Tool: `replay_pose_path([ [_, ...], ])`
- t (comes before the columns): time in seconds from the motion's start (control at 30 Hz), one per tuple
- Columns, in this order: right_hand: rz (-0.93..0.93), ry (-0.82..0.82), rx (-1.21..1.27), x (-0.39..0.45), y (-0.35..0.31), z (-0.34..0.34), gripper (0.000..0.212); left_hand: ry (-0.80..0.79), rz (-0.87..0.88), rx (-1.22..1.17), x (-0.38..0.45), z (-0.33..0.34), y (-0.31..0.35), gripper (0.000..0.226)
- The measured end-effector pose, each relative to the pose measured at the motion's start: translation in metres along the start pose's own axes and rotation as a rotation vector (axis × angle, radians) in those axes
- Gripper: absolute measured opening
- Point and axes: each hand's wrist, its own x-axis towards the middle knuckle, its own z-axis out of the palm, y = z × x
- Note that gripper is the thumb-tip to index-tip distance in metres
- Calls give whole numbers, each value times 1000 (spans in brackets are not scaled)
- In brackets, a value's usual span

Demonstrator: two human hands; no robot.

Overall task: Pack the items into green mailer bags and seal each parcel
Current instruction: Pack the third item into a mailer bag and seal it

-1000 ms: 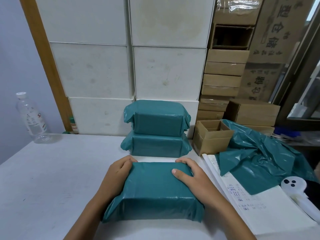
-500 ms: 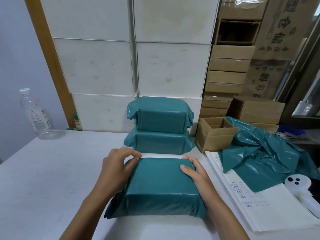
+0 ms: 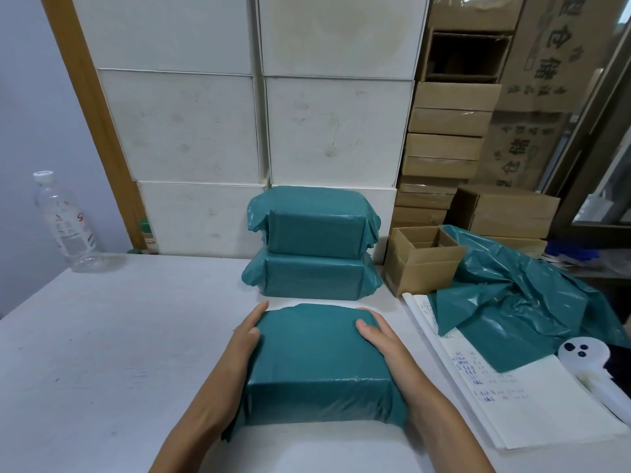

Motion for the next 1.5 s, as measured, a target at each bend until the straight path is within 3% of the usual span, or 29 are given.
replay_pose_path([
  [0.17,34,-10,50,-6,1,2,34,82,-7,-100,-19,11,9,59],
  [0.33,-12,53,100,-3,6,9,30,123,23,-272,-44,30,32,38],
  [0.57,-39,131,183,3,18,14,30,221,54,-322,-48,38,43,41],
  [0.73,-38,148,168,3,22,12,31,181,67,-337,-52,34,41,44],
  [0.87,-48,174,187,2,24,12,30,81,-75,-237,-9,11,16,40],
  [0.93,-57,184,195,2,25,12,27,51,-46,-266,4,4,6,24],
  [1.03,-76,179,172,1,25,11,30,143,-18,-298,-9,19,30,29],
  [1.1,-91,176,178,2,24,11,38,135,91,-346,-27,25,33,33],
  [1.23,-107,174,144,5,25,8,32,133,100,-309,-28,25,35,40],
  [1.33,-101,136,146,5,26,8,39,148,106,-305,-30,25,39,37],
  [1.5,-100,122,139,6,27,7,38,123,-37,-402,-30,28,48,33],
])
